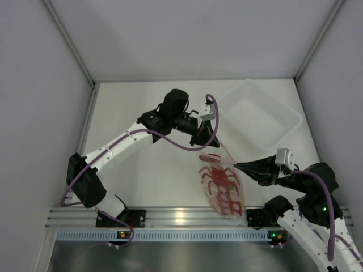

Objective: Open the zip-top bag and remove the fake food

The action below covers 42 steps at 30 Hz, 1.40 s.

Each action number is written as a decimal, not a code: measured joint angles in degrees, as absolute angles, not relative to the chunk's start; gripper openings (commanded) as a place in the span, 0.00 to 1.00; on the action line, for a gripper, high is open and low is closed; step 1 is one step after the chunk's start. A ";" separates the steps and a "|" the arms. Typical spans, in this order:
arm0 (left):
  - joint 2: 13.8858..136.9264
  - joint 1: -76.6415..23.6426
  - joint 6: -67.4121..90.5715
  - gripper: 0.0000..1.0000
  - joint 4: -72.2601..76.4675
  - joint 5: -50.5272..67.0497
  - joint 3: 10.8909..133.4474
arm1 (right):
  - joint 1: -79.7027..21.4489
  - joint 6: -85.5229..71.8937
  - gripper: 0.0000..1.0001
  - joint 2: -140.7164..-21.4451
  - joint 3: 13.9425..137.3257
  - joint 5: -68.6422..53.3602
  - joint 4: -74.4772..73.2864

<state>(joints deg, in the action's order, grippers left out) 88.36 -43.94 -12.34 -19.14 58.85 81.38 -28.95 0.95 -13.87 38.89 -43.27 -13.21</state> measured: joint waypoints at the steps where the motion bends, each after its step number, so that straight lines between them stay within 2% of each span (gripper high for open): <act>1: 88.31 -43.97 -12.19 0.00 -19.14 58.28 81.38 | -28.95 0.95 0.00 -13.87 38.89 -43.00 -13.23; 3: 88.03 -44.05 -11.92 0.00 -19.14 56.40 81.38 | -28.95 0.91 0.01 -13.87 38.89 -41.91 -13.26; 4: 87.85 -44.12 -11.86 0.00 -19.18 55.68 81.38 | -28.95 0.89 0.18 -13.87 38.89 -41.30 -13.28; 6: 86.63 -44.25 -11.62 0.00 -19.25 52.05 81.38 | -28.95 0.40 0.22 -13.87 38.89 -39.88 -13.08; 9: 84.33 -44.21 -11.31 0.00 -19.49 46.52 81.30 | -28.95 -0.62 0.37 -13.87 38.89 -38.24 -12.78; 13: 80.51 -44.18 -10.11 0.00 -19.84 37.80 81.19 | -28.95 -1.80 0.51 -13.87 38.89 -36.25 -12.40; 15: 78.63 -44.18 -9.28 0.00 -20.05 33.41 81.19 | -28.95 -2.39 0.53 -13.87 38.89 -34.85 -12.29; 19: 76.20 -44.18 -7.79 0.00 -21.52 25.28 81.43 | -28.95 -3.90 0.79 -13.87 38.89 -31.40 -12.10; 21: 75.96 -44.18 -7.01 0.00 -22.50 21.43 82.02 | -28.95 -5.23 0.87 -13.87 38.89 -28.93 -11.90; 22: 75.96 -44.18 -6.42 0.00 -23.18 19.20 82.52 | -28.95 -6.00 0.99 -13.87 38.89 -27.38 -11.84; 28: 76.01 -44.18 -0.56 0.00 -25.34 1.69 84.68 | -28.95 -15.05 0.99 -15.09 38.89 -16.62 -11.73; 33: 76.05 -44.03 10.39 0.00 -25.76 -13.39 84.97 | -28.95 -25.91 0.99 -22.06 38.94 -12.49 -11.70; 39: 76.01 -44.80 24.58 0.00 -25.19 -24.32 81.95 | -28.95 -37.28 0.84 -29.67 37.36 -7.14 -12.56; 42: 75.96 -48.31 29.98 0.00 -22.59 -31.86 78.52 | -28.95 -40.56 0.73 -32.75 37.21 -7.09 -12.69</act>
